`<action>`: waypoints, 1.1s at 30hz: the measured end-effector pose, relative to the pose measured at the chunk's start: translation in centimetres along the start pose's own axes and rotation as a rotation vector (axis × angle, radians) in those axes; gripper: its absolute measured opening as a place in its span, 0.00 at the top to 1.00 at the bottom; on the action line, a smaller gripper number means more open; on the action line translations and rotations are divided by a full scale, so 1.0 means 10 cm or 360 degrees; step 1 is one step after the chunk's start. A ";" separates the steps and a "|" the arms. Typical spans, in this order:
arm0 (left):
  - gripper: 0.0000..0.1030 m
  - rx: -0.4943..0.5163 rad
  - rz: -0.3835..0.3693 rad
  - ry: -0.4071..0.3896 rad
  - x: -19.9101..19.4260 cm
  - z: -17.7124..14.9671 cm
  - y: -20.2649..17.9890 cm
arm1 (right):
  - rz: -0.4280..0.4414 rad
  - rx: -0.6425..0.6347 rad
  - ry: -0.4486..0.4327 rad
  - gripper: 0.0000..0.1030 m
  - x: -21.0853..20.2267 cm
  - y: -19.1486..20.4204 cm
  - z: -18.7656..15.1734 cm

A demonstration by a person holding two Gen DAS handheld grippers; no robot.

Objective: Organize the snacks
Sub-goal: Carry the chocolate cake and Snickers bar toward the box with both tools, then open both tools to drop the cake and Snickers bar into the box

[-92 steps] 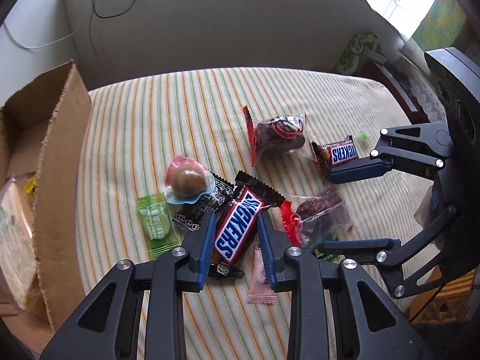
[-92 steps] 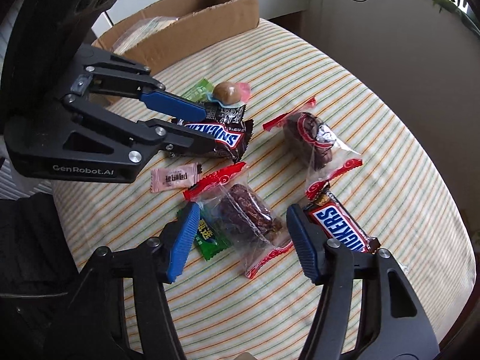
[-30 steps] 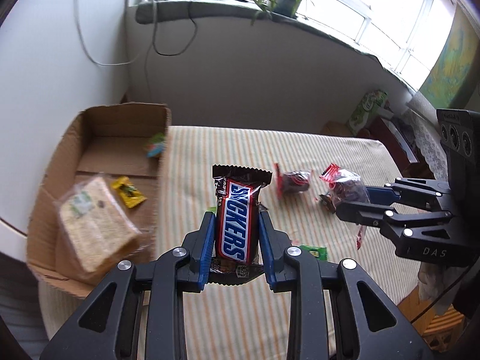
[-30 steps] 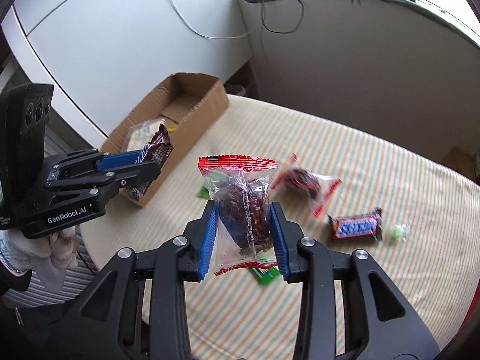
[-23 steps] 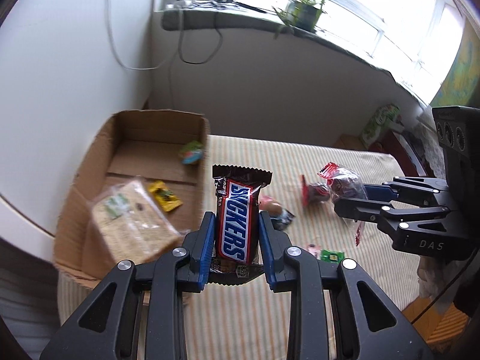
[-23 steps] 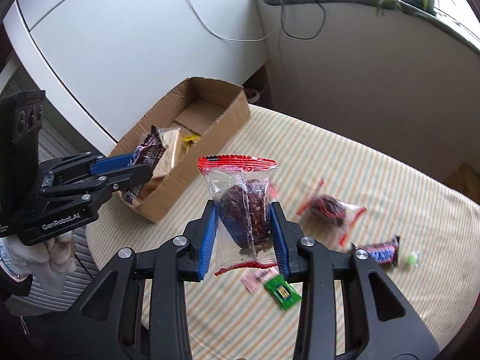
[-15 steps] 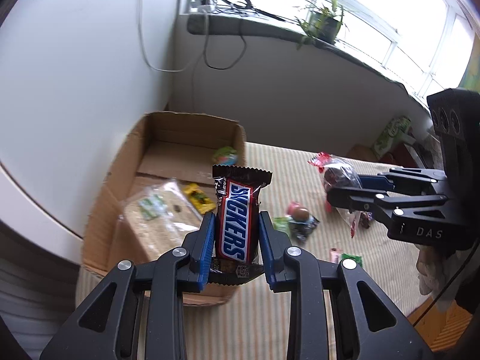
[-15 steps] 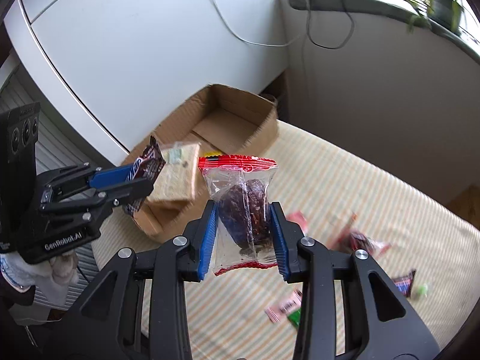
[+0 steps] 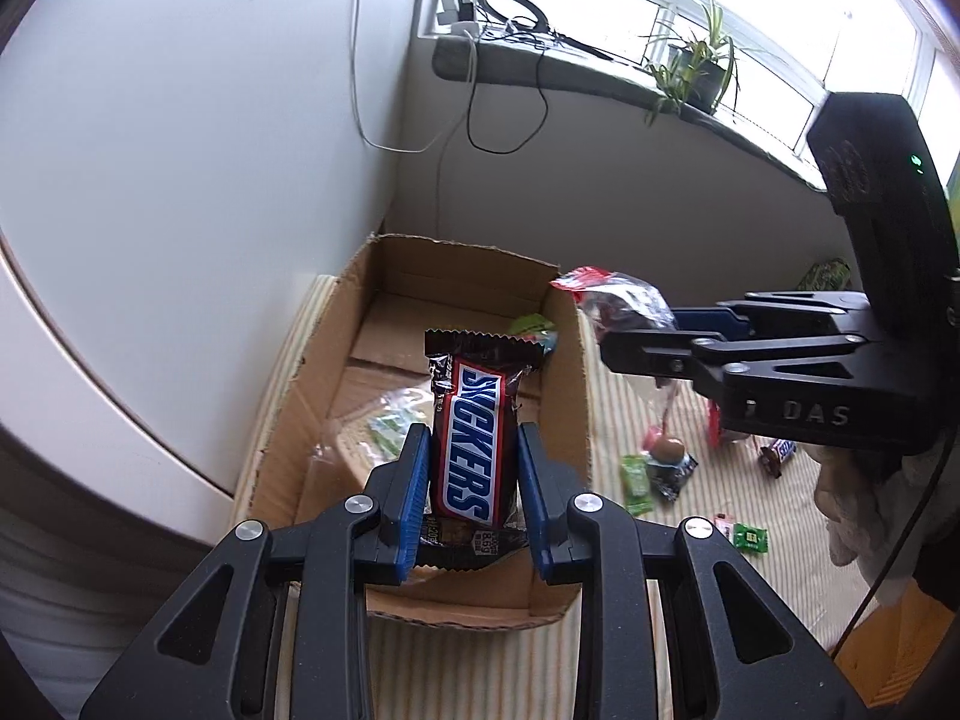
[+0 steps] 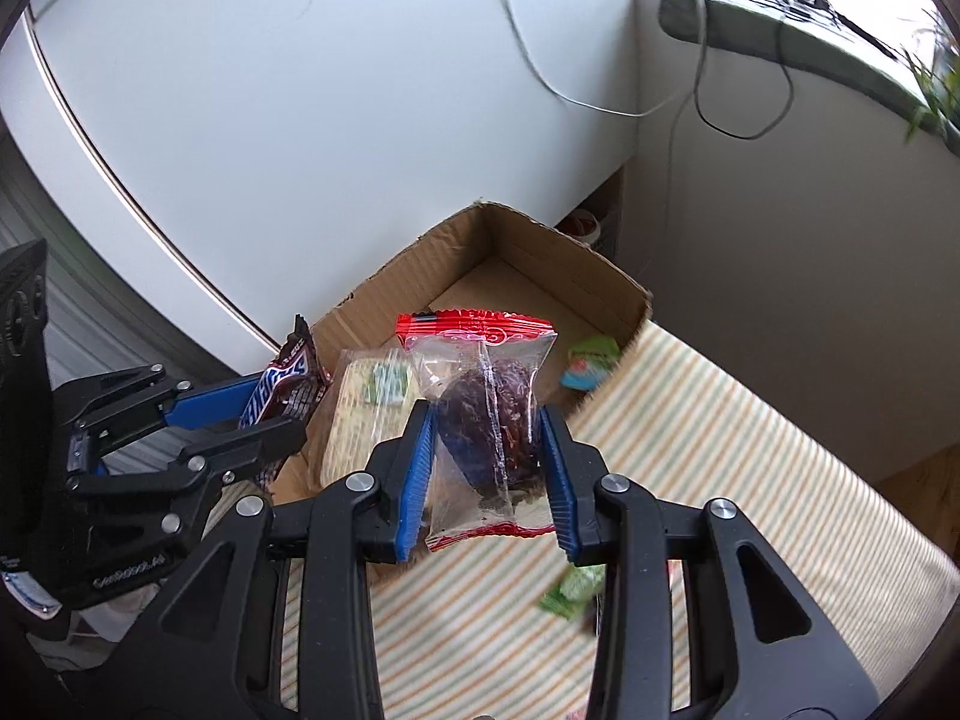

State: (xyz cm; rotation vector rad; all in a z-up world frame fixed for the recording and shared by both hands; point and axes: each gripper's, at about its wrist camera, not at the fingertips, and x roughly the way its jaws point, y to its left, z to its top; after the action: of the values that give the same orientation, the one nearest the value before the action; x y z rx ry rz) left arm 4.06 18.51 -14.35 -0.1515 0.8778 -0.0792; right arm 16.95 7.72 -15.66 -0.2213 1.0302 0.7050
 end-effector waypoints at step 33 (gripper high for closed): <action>0.65 -0.0064 0.0041 0.0022 0.17 0.05 0.18 | 0.0000 0.0027 0.0071 0.30 0.51 0.02 0.29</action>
State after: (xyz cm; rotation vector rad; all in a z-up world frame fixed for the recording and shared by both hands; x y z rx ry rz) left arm 5.54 20.12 -15.58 -0.1770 0.8951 -0.0385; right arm 20.48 11.44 -18.41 -0.2231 1.0783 0.6935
